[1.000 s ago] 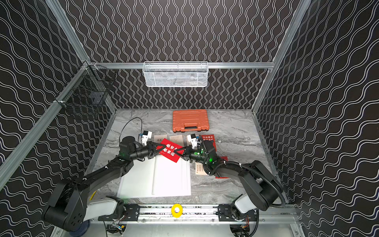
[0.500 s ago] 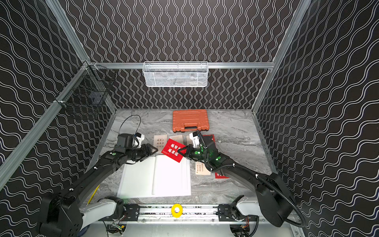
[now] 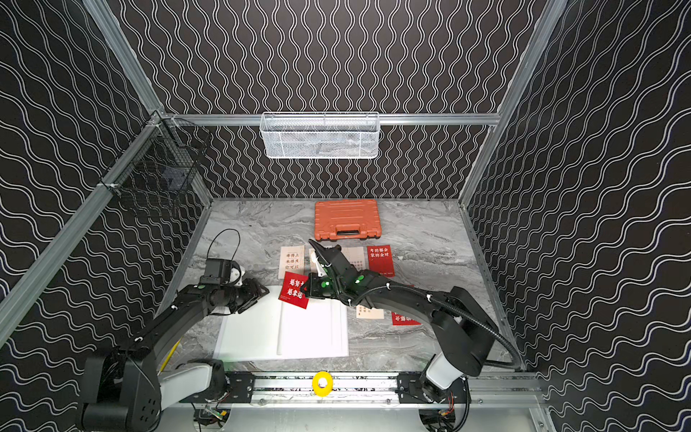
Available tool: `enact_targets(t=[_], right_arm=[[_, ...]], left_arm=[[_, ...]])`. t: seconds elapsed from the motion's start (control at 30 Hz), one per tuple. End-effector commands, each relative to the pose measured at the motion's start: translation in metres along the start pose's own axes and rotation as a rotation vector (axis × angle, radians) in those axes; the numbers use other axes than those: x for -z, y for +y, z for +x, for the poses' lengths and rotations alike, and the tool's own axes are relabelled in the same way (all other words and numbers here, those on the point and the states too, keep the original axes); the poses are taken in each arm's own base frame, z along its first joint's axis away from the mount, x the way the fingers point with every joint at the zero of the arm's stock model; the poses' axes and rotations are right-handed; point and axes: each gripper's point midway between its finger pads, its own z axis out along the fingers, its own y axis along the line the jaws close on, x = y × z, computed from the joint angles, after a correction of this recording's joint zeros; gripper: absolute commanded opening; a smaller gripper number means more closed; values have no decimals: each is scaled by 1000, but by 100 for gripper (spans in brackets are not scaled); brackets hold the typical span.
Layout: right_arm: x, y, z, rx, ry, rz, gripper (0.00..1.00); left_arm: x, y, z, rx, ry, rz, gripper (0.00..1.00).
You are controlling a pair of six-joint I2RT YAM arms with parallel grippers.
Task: Place the photos into the photo albums
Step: Insert the photo into the photo album.
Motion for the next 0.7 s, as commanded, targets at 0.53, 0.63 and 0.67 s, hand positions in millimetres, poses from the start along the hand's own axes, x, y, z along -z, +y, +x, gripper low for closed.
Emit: enact_targets(t=[0.53, 0.63, 0.67], right_arm=[[-33, -19, -6, 71, 46, 237, 0], [-34, -19, -5, 81, 48, 261, 0], [-35, -19, -5, 84, 48, 266, 0]], left_arm=[[10, 43, -25, 125, -120, -76, 58], [14, 47, -28, 129, -138, -96, 58], [14, 48, -28, 129, -142, -101, 58]])
